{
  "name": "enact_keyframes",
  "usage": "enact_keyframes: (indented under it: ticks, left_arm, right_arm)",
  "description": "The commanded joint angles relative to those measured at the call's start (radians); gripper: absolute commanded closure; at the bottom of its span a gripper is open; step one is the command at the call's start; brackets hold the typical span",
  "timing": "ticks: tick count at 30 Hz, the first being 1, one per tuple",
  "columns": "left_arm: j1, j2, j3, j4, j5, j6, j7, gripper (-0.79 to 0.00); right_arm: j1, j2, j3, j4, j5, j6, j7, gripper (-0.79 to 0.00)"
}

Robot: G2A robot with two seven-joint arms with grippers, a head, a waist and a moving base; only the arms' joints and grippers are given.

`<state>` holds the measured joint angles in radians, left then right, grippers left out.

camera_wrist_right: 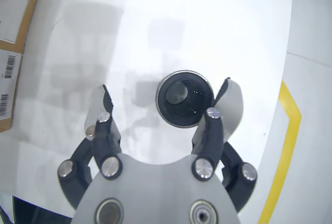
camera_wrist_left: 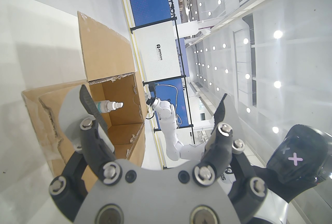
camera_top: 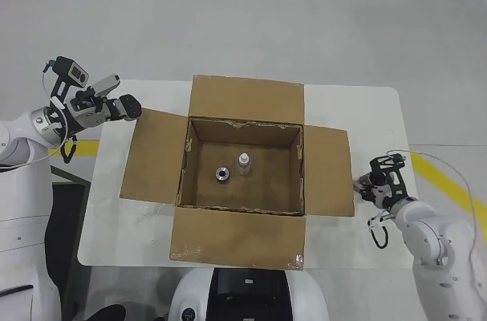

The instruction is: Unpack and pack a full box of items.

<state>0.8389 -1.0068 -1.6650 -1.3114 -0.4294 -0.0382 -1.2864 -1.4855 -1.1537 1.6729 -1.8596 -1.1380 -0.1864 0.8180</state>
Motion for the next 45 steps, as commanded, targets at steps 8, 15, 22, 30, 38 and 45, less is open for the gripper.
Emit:
enact_keyframes:
  ticks: [8,15,22,30,38,45]
  left_arm:
    - [0.000,0.000,0.000,0.000,0.000,0.000,0.000,-0.785]
    - [0.000,0.000,0.000,0.000,0.000,0.000,0.000,-0.785]
    - [0.000,0.000,0.000,0.000,0.000,0.000,0.000,-0.785]
    - [0.000,0.000,0.000,0.000,0.000,0.000,0.000,-0.785]
    - [0.000,0.000,0.000,0.000,0.000,0.000,0.000,-0.785]
    - [0.000,0.000,0.000,0.000,0.000,0.000,0.000,-0.785]
  right_arm:
    - [-0.020,0.006,0.016,-0.039,-0.008,0.007,0.018,0.000]
    - [-0.046,0.010,0.049,-0.115,-0.005,0.010,0.024,0.000]
    - [-0.075,0.015,0.105,-0.227,-0.014,0.033,0.024,0.000]
    - [-0.061,0.020,0.135,-0.311,-0.009,0.027,0.007,0.000]
    - [0.006,0.023,0.086,-0.378,0.023,0.003,0.007,0.000]
    - [0.063,0.021,-0.041,-0.415,0.054,0.006,0.018,0.000]
